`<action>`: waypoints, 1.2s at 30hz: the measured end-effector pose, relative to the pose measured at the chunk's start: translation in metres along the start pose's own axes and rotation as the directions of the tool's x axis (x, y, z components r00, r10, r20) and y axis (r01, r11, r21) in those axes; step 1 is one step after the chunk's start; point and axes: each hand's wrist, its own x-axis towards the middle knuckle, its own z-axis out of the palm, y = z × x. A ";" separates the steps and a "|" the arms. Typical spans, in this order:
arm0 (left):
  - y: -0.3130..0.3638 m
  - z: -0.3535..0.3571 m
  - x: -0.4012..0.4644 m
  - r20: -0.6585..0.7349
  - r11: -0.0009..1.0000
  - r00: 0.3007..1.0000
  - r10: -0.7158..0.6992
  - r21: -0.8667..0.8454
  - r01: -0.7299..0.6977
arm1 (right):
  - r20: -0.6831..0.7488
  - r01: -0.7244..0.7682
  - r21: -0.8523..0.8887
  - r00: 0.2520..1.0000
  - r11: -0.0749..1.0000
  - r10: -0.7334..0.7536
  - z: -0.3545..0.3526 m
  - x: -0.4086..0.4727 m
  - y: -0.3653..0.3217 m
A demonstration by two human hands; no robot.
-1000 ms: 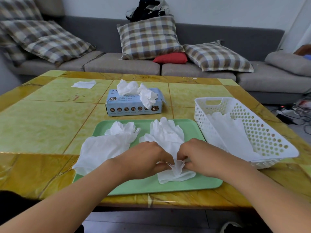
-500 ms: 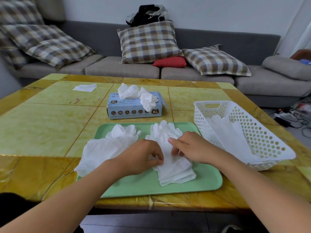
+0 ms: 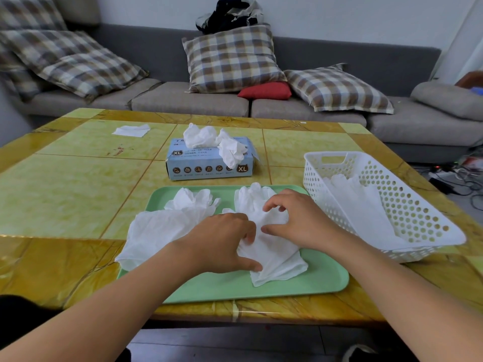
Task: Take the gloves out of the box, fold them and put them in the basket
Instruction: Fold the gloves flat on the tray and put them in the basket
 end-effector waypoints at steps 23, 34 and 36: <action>0.000 0.000 0.002 0.014 0.991 0.997 0.074 -0.115 -0.072 | 0.339 -0.129 0.021 0.934 0.991 0.114 -0.017 -0.015 -0.001; -0.003 -0.001 -0.002 0.046 0.996 0.997 0.064 -0.062 -0.061 | 0.560 0.051 -0.122 0.828 0.991 0.026 -0.035 -0.035 -0.003; -0.005 -0.001 -0.001 0.047 0.995 0.996 0.071 -0.073 -0.067 | 0.574 0.093 -0.126 0.819 0.988 -0.004 -0.034 -0.037 0.000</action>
